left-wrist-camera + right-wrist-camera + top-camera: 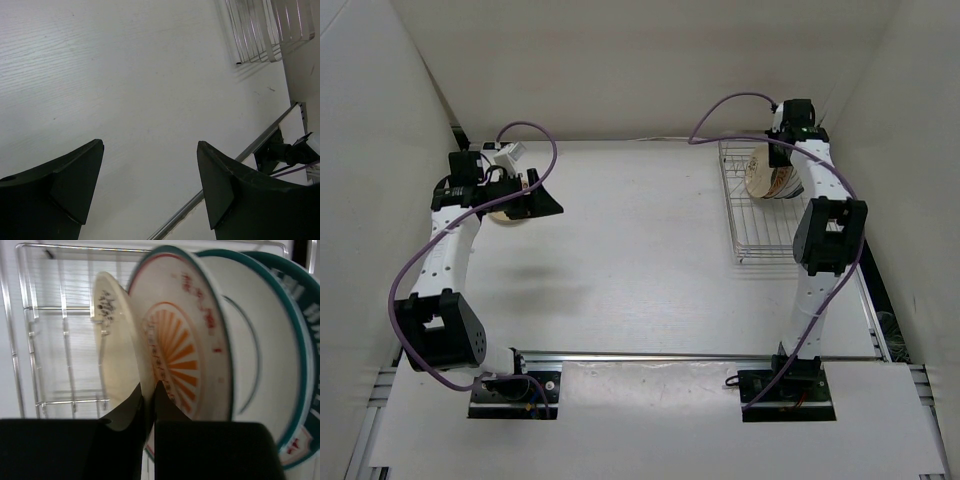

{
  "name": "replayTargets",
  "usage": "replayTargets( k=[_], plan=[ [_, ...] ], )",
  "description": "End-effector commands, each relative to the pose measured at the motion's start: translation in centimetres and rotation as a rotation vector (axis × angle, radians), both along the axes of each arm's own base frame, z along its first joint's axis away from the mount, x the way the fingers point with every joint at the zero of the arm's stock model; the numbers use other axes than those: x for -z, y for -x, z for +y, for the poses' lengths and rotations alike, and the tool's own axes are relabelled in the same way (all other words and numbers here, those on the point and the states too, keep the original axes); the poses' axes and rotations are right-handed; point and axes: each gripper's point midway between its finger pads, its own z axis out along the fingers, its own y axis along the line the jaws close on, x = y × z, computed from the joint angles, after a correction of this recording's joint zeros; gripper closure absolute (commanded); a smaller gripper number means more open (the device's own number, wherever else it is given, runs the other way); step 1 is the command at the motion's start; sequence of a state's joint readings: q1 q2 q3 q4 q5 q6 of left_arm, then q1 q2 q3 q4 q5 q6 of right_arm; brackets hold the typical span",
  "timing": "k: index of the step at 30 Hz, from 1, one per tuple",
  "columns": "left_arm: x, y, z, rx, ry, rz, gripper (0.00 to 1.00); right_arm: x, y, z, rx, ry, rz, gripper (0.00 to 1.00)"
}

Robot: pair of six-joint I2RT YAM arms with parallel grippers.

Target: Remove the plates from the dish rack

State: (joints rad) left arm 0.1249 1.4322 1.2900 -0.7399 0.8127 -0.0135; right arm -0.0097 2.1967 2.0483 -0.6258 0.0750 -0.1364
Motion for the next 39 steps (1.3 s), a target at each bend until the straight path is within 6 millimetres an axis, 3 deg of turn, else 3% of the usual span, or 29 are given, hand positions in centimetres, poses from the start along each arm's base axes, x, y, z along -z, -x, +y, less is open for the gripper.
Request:
replayTargets(
  k=[1, 3, 5, 11, 16, 19, 21, 22, 25, 27, 29, 30, 32, 34, 39],
  plan=[
    [-1.1, 0.6, -0.2, 0.023, 0.003, -0.049, 0.14, -3.6, -1.2, 1.4, -0.021, 0.005, -0.098, 1.0],
    [-1.1, 0.6, -0.2, 0.023, 0.003, -0.049, 0.14, -4.8, -1.5, 0.7, 0.009, 0.034, -0.129, 1.0],
    [-1.2, 0.7, -0.3, 0.029, 0.01, -0.05, 0.14, -7.6, -1.7, 0.8, 0.022, 0.05, -0.194, 1.0],
    [-1.4, 0.7, -0.8, 0.053, 0.047, -0.037, 0.13, -14.4, -1.1, -1.5, 0.136, 0.118, -0.35, 1.0],
    [-1.6, 0.8, -1.1, 0.061, 0.066, -0.033, 0.11, -18.8, 1.1, -3.0, 0.199, 0.174, -0.429, 1.0],
    [-1.7, 1.3, -1.6, 0.083, 0.1, -0.021, 0.06, -20.2, 2.7, -2.0, 0.148, 0.135, -0.444, 1.0],
    [-1.8, 1.5, -2.0, 0.11, 0.133, -0.012, 0.05, -20.9, 4.0, 0.7, 0.023, 0.064, -0.436, 1.0],
    [-1.2, 1.3, -2.1, 0.114, 0.153, 0.018, 0.05, -20.8, 4.6, 4.8, -0.174, -0.066, -0.423, 1.0],
    [-1.0, 1.5, -2.9, 0.15, 0.228, 0.066, 0.01, -20.6, 8.5, 11.0, -0.477, -0.304, -0.315, 1.0],
    [-1.0, 1.2, -3.6, 0.188, 0.279, 0.096, 0.01, -19.5, 12.2, 16.1, -0.651, -0.549, -0.175, 1.0],
    [-0.7, 0.6, -3.9, 0.199, 0.336, 0.15, 0.02, -18.4, 14.6, 19.2, -0.703, -0.71, -0.057, 1.0],
    [-0.5, 0.6, -4.0, 0.214, 0.361, 0.166, 0.02, -16.8, 16.5, 21.1, -0.75, -0.762, 0.019, 1.0],
    [-1.0, 0.5, -4.5, 0.268, 0.448, 0.193, 0.02, -15.6, 19.3, 23.7, -0.836, -0.838, 0.118, 1.0],
    [-0.9, 0.7, -5.0, 0.302, 0.493, 0.218, 0.02, -14.8, 20.6, 25.0, -0.87, -0.879, 0.178, 1.0],
    [0.1, 0.0, -5.8, 0.316, 0.488, 0.247, 0.06, -11.2, 21.8, 28.8, -0.906, -0.913, 0.324, 1.0]
  ],
)
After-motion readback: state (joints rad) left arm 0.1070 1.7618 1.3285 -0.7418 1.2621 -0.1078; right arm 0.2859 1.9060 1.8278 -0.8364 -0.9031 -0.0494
